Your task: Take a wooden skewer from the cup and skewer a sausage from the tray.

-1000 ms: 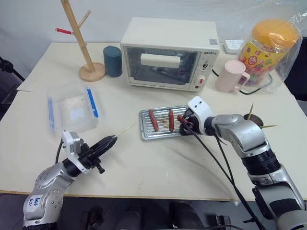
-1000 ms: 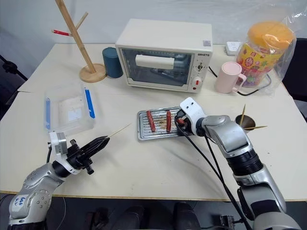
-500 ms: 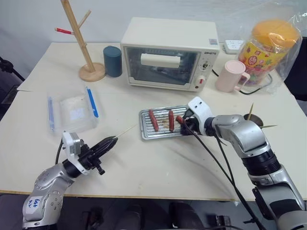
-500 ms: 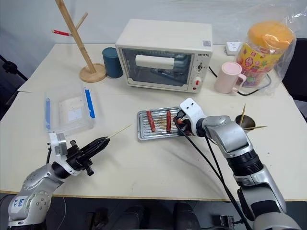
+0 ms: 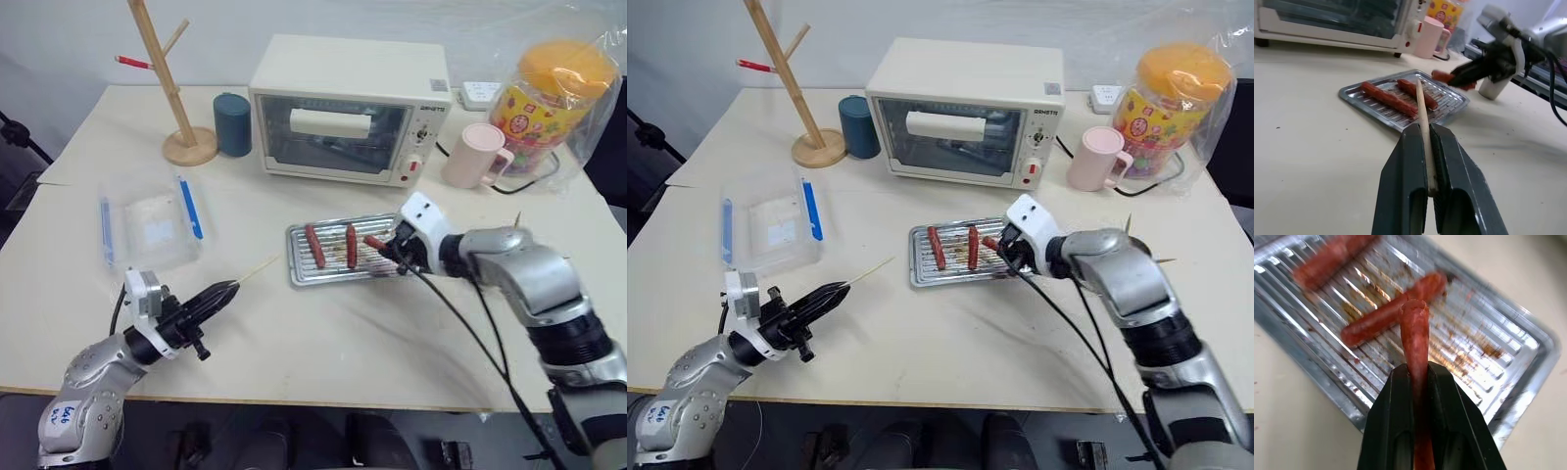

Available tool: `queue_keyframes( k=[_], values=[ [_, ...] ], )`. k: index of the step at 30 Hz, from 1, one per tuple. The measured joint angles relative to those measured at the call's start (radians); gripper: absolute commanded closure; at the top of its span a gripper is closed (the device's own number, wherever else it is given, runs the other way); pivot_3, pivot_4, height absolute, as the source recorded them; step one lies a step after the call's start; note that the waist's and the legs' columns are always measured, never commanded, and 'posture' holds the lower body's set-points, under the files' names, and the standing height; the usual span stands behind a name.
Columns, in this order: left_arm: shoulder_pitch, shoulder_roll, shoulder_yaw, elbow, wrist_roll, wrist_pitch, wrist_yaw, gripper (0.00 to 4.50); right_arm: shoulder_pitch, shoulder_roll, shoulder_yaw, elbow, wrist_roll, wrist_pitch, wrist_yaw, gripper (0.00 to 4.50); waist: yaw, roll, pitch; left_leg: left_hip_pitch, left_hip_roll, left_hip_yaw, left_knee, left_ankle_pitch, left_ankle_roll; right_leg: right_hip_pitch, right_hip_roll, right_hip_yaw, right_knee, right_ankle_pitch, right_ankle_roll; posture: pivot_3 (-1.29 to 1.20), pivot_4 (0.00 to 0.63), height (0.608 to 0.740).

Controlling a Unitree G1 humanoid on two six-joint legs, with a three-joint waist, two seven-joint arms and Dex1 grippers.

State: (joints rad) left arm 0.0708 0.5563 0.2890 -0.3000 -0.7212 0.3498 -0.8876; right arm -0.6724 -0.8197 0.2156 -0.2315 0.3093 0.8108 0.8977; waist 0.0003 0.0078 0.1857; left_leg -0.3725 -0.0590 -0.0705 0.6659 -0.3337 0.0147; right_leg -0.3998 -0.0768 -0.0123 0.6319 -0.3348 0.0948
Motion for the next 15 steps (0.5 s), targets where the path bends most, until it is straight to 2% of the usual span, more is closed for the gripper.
queue_keyframes(
  k=[4,7,10,15],
  values=[
    [-0.055,0.084,-0.031,0.001,0.012,-0.002,-0.094,4.5,0.027,-0.073,-0.022,-0.023,0.034,-0.215,0.221,4.28,-0.001,0.0,0.0,0.001,0.0,0.0,0.0,0.0,0.0,0.002,0.0,0.0,-0.001,0.0,0.0,0.0,0.15,0.74],
    [-0.108,0.137,-0.076,0.003,0.027,-0.002,-0.172,4.5,0.027,-0.101,-0.022,-0.019,0.047,-0.302,0.353,4.28,-0.002,0.0,0.0,0.001,0.0,0.0,0.0,0.0,0.0,0.002,0.0,0.0,-0.001,0.0,0.0,0.0,0.15,0.74],
    [-0.163,0.154,-0.119,0.007,0.041,-0.001,-0.221,4.5,0.019,-0.105,-0.019,-0.019,0.057,-0.328,0.429,4.28,-0.003,0.0,0.0,0.001,0.0,0.0,-0.001,0.0,0.0,0.002,0.0,0.0,-0.002,0.0,0.0,0.0,0.15,0.74],
    [-0.223,0.151,-0.16,0.012,0.045,0.013,-0.23,4.5,-0.014,-0.105,0.002,-0.049,0.07,-0.299,0.465,4.28,-0.002,0.0,0.0,0.001,0.0,0.0,0.0,0.0,0.0,0.002,0.0,0.0,-0.002,0.0,0.0,0.0,0.15,0.74]
  ],
)
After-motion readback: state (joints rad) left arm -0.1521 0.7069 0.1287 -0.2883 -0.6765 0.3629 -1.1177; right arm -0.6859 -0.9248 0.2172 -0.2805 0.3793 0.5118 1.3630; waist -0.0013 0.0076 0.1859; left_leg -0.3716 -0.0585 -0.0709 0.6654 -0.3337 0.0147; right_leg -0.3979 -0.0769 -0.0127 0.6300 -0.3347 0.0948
